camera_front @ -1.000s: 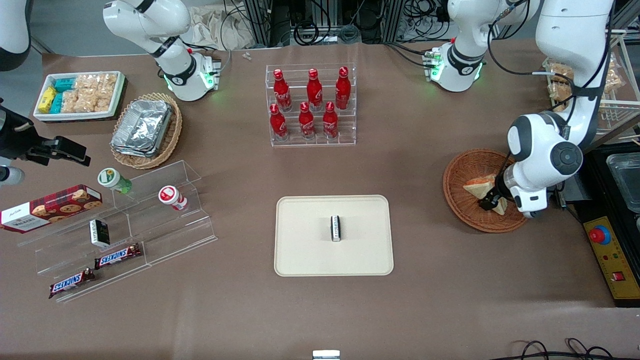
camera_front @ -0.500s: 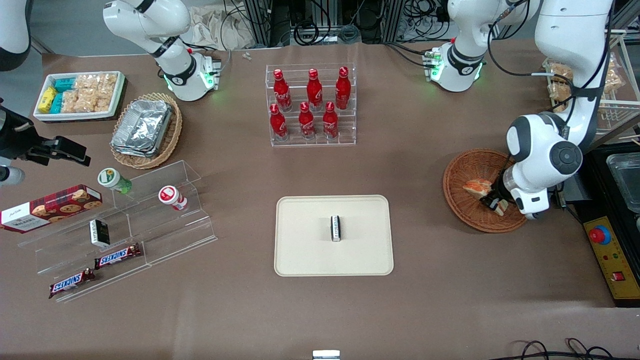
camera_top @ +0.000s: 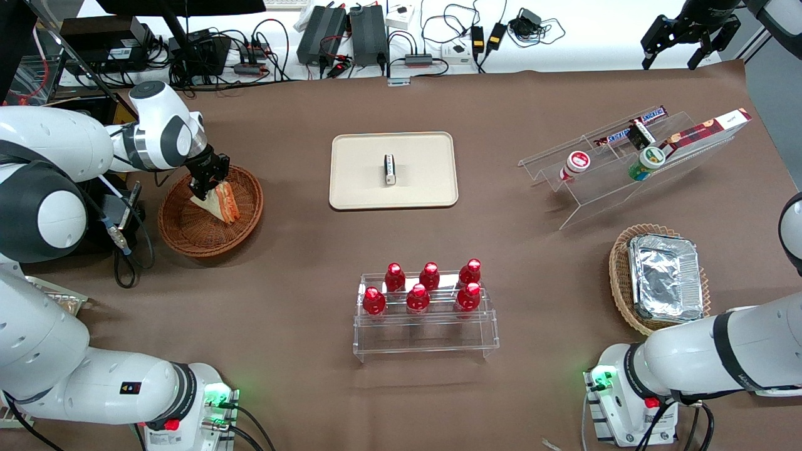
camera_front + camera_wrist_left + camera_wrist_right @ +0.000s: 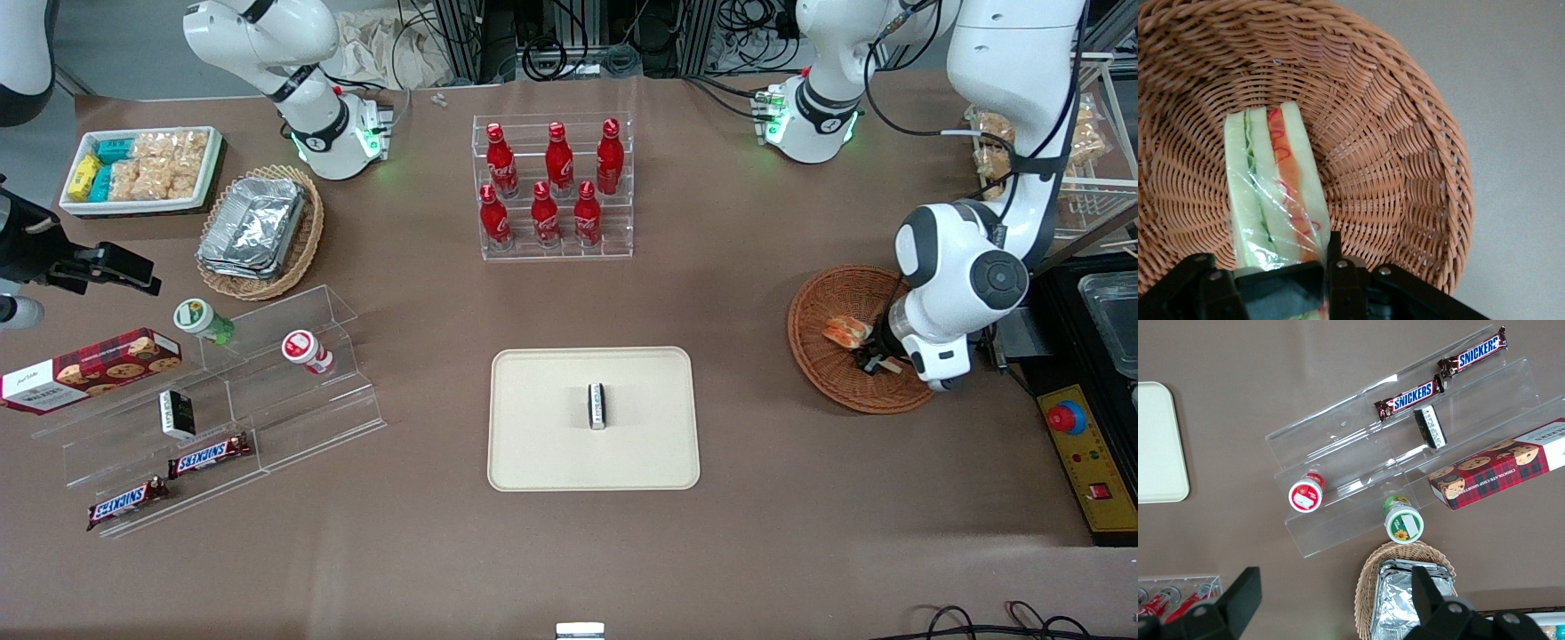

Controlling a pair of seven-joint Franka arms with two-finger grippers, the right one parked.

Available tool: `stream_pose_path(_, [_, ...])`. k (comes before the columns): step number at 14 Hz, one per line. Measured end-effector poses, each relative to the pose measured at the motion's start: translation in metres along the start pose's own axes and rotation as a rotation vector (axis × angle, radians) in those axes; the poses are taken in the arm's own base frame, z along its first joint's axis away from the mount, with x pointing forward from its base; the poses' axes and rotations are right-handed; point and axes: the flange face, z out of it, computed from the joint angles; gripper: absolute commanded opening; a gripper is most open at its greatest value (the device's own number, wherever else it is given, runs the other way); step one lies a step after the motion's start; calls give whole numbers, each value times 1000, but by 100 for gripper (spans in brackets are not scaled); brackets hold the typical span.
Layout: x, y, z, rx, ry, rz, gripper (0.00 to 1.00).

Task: Place sandwich from basket to tray
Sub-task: 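Lift the sandwich out of the basket with the left gripper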

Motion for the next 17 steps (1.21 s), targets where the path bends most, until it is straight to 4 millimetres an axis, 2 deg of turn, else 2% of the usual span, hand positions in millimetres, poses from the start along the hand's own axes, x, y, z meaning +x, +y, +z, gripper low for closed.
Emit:
stream_pose_path(2, [0, 2, -13, -10, 5, 15, 0])
stream_pose_path(3, [0, 2, -28, -6, -3, 39, 0])
stream_pose_path(7, [-6, 2, -120, 0, -13, 159, 0])
stream_pose_path(9, [-9, 4, -146, 17, -10, 229, 0])
stream_pose_path(12, [-16, 12, -154, 14, -4, 326, 0])
stream_pose_path(13, [-24, 18, -155, 11, -2, 368, 0])
stream_pose_path(15, [-55, 38, -159, 4, 3, 454, 0])
stream_pose_path(17, [-102, 63, -163, -5, 8, 550, 0])
